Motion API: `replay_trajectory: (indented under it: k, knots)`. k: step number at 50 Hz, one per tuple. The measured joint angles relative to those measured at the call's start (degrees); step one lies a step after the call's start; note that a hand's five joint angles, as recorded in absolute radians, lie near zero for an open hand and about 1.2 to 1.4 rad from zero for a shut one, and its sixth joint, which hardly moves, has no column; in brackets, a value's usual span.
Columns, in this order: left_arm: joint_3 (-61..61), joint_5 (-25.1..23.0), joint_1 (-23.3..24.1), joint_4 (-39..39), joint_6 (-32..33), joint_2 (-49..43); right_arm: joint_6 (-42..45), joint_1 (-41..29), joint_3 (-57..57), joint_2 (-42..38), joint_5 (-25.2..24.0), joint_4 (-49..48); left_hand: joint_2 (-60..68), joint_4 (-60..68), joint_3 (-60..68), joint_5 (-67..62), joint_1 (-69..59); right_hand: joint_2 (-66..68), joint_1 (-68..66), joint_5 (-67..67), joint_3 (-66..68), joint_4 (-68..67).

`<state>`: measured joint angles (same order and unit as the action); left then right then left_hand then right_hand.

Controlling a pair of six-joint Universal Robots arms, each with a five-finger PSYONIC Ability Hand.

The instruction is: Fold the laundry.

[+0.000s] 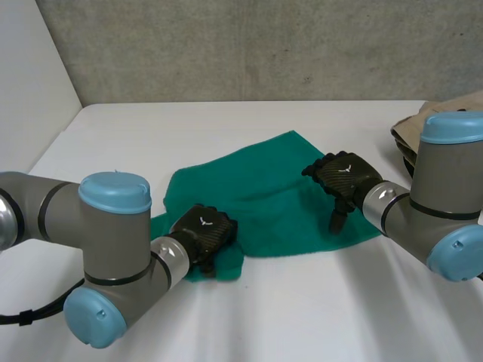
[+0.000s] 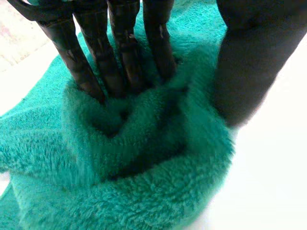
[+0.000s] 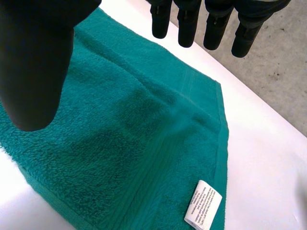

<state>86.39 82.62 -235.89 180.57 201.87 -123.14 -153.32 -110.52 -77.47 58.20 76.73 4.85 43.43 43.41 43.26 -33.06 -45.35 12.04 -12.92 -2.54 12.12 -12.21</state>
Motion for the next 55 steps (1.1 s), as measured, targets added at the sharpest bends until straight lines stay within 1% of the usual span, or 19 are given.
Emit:
replay_trajectory:
  k: [1,2,5,11,17,21,23,29,31,33,37,40,45,48,49,50,52,53,55]
  knots:
    - [-0.18,-0.04,-0.05,0.34,0.19,-0.09,0.01,0.09,-0.08,-0.04,0.0,-0.01,11.5,10.57,11.08,-10.49,-10.17,0.0,0.0,0.0,0.0,0.0]
    - [-0.28,-0.09,-0.08,0.62,0.25,-0.07,0.02,0.17,-0.15,-0.08,0.0,-0.02,17.98,17.87,17.52,-17.63,-16.48,0.0,0.0,0.0,0.0,0.0]
    - [-0.29,-0.39,-0.08,1.39,-0.05,0.62,0.02,0.46,-0.47,-0.07,0.04,0.0,24.19,24.29,23.89,-22.82,-19.12,0.0,0.0,0.0,0.0,0.0]
    - [0.78,-1.23,-0.21,1.84,-1.83,3.97,-0.02,1.17,-1.07,0.16,0.08,0.36,24.91,25.25,24.78,-22.87,-19.12,0.0,0.0,0.0,0.0,0.0]
    - [2.97,-2.73,-1.88,1.34,-6.49,12.31,-0.79,1.68,-2.19,2.04,0.09,2.49,24.91,25.27,24.78,-22.87,-19.12,0.0,0.0,0.0,0.0,0.0]
    - [3.29,-4.62,-4.73,0.06,-12.08,18.61,-5.15,1.26,-4.33,4.58,-0.15,4.1,24.98,25.29,24.79,-22.87,-19.12,0.0,0.0,0.0,0.0,0.0]
    - [2.88,-5.89,-6.25,-0.89,-15.49,20.95,-9.8,0.43,-6.33,5.77,-0.59,4.12,24.98,25.29,24.78,-22.87,-19.12,0.0,0.0,0.0,0.0,0.0]
    - [0.11,-8.68,-8.8,-3.28,-24.07,23.84,-22.44,-2.77,-11.18,6.28,-1.74,0.66,24.99,25.29,24.79,-22.87,-19.12,0.0,0.0,0.0,0.0,0.0]
    - [-0.62,-8.89,-9.05,-3.64,-25.54,24.03,-25.0,-3.54,-12.07,6.0,-1.78,-0.59,24.99,25.29,24.79,-22.87,-19.12,0.0,0.0,0.0,0.0,0.0]
    - [-2.68,-8.85,-9.46,-4.48,-29.37,24.18,-30.4,-5.34,-13.74,5.04,-1.32,-3.86,24.99,25.3,24.79,-22.87,-19.12,0.0,0.0,0.0,0.0,0.0]
    - [-4.87,-8.09,-9.59,-5.4,-33.49,24.13,-35.61,-7.64,-14.96,3.27,0.92,-8.4,24.99,25.3,24.79,-22.87,-19.12,0.0,0.0,0.0,0.0,0.0]
    - [-6.54,-7.15,-9.57,-6.28,-37.55,24.09,-38.62,-9.89,-14.89,0.62,6.02,-13.7,24.99,25.3,24.79,-22.87,-19.12,0.0,0.0,0.0,0.0,0.0]
    - [-6.79,-6.44,-9.77,-6.76,-41.29,24.78,-38.29,-11.34,-12.2,-3.88,15.08,-18.97,24.99,25.31,24.79,-22.87,-19.12,0.32,-0.21,-0.21,0.27,-0.24]
    - [-6.13,-6.4,-10.43,-6.77,-43.1,25.78,-36.49,-11.48,-9.55,-6.63,19.33,-19.94,24.99,25.31,25.02,-22.87,-19.12,6.51,-5.1,-5.9,6.3,-6.13]
    - [-5.85,-6.4,-10.74,-6.74,-43.68,26.18,-35.8,-11.41,-8.76,-7.3,20.21,-19.92,24.99,25.31,25.05,-22.87,-19.12,11.98,-10.88,-11.0,11.86,-10.96]
    - [-5.51,-6.4,-11.13,-6.69,-44.33,26.68,-35.07,-11.28,-8.02,-7.84,20.77,-19.81,24.99,25.31,25.07,-22.87,-19.12,20.69,-19.74,-19.99,20.4,-20.17]
    - [-5.01,-6.4,-11.78,-6.56,-45.23,27.43,-34.02,-11.0,-7.18,-8.27,21.15,-19.53,25.01,25.32,25.07,-22.87,-19.12,32.51,-31.61,-30.01,31.82,-30.48]
    - [-4.79,-6.39,-12.12,-6.46,-45.6,27.78,-33.6,-10.84,-6.9,-8.28,21.14,-19.43,25.11,25.32,25.08,-22.87,-19.12,40.69,-40.73,-38.71,39.66,-39.42]
    - [-4.3,-6.37,-13.03,-6.21,-46.38,28.54,-32.8,-10.31,-6.66,-7.49,20.7,-19.37,25.13,25.32,25.08,-22.87,-19.12,53.71,-51.93,-51.96,52.83,-52.75]
